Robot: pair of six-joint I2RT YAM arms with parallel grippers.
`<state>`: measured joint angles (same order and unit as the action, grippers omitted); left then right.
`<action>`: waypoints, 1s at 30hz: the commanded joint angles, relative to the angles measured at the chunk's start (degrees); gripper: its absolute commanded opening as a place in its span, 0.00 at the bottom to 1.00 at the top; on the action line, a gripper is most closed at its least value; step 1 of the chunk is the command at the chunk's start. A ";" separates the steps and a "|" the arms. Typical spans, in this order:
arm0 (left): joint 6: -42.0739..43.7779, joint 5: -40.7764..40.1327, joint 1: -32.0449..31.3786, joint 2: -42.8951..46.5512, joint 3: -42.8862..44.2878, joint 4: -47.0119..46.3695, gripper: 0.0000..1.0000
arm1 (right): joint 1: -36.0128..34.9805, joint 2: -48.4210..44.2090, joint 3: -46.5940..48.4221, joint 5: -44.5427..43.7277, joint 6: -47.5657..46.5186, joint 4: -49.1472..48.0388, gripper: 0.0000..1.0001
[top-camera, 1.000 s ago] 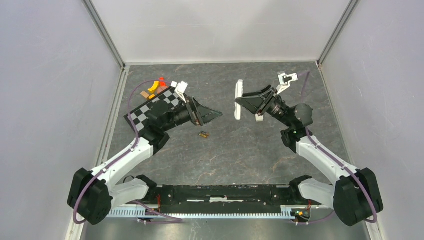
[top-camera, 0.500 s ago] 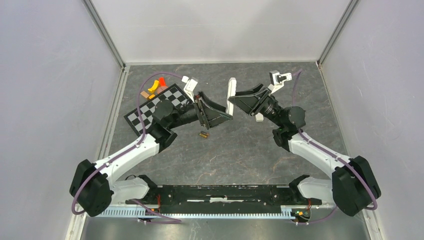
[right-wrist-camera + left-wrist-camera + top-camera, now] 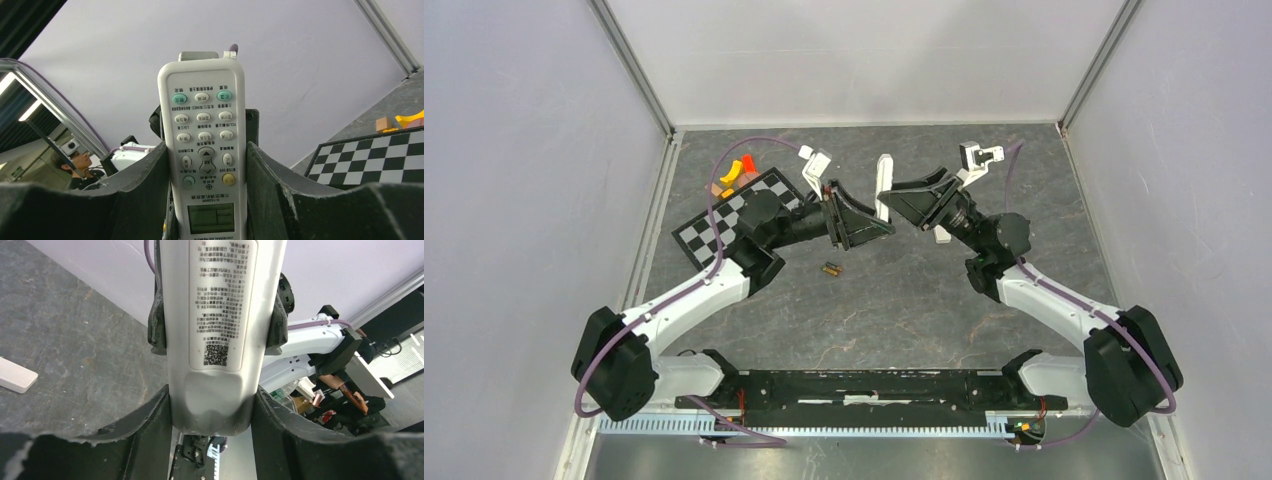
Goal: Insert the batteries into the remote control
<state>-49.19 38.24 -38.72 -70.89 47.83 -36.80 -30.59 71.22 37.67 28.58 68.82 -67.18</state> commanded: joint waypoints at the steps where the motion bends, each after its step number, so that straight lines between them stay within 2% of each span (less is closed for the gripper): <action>1: 7.54 2.55 0.03 -0.46 3.95 5.64 0.20 | -0.28 -1.89 2.27 -0.28 -3.67 2.06 0.53; 3: 14.22 1.62 0.04 -0.15 6.39 13.10 0.11 | 0.03 -4.03 2.40 -1.88 -7.68 8.61 0.74; 6: 28.45 -3.82 -0.04 -0.41 11.65 29.09 0.04 | 0.49 -7.75 5.52 -6.38 -17.36 26.03 0.87; 9: 40.58 -8.99 -0.04 -1.95 15.94 40.11 0.04 | 0.63 -10.11 11.90 -11.04 -26.25 43.05 0.97; 13: 53.13 -14.72 -0.05 -3.19 18.17 46.02 0.03 | 0.78 -8.92 22.56 -15.85 -32.21 63.79 0.98; 16: 61.19 -17.90 -0.07 -3.10 17.91 46.46 0.02 | 1.35 -6.86 26.96 -16.82 -32.52 72.82 0.98; 22: 73.51 -23.29 -0.17 -3.47 19.71 47.59 0.02 | 1.96 -2.68 32.02 -16.08 -34.14 79.49 0.92; 25: 78.45 -22.18 -0.10 -2.91 18.96 46.93 0.02 | 2.02 -1.24 32.77 -15.24 -34.56 80.67 0.92; 30: 84.40 -18.80 -0.13 -1.14 15.83 43.83 0.02 | 2.02 -0.66 31.15 -10.78 -33.09 76.94 0.87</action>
<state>25.54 17.17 -38.72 -74.50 64.07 10.81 -28.71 71.16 67.68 14.35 35.94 11.97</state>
